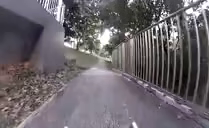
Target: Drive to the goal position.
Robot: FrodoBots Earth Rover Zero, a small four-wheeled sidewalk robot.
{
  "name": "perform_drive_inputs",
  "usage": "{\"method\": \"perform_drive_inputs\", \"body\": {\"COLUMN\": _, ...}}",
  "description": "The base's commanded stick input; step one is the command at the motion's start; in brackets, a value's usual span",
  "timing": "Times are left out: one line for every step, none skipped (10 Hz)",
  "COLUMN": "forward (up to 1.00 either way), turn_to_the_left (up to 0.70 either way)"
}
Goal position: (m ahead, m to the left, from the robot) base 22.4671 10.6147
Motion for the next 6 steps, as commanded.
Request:
{"method": "perform_drive_inputs", "body": {"forward": 0.7, "turn_to_the_left": 0.0}}
{"method": "perform_drive_inputs", "body": {"forward": 0.7, "turn_to_the_left": 0.0}}
{"method": "perform_drive_inputs", "body": {"forward": 0.7, "turn_to_the_left": 0.0}}
{"method": "perform_drive_inputs", "body": {"forward": 0.7, "turn_to_the_left": 0.0}}
{"method": "perform_drive_inputs", "body": {"forward": 0.7, "turn_to_the_left": 0.0}}
{"method": "perform_drive_inputs", "body": {"forward": 0.7, "turn_to_the_left": 0.0}}
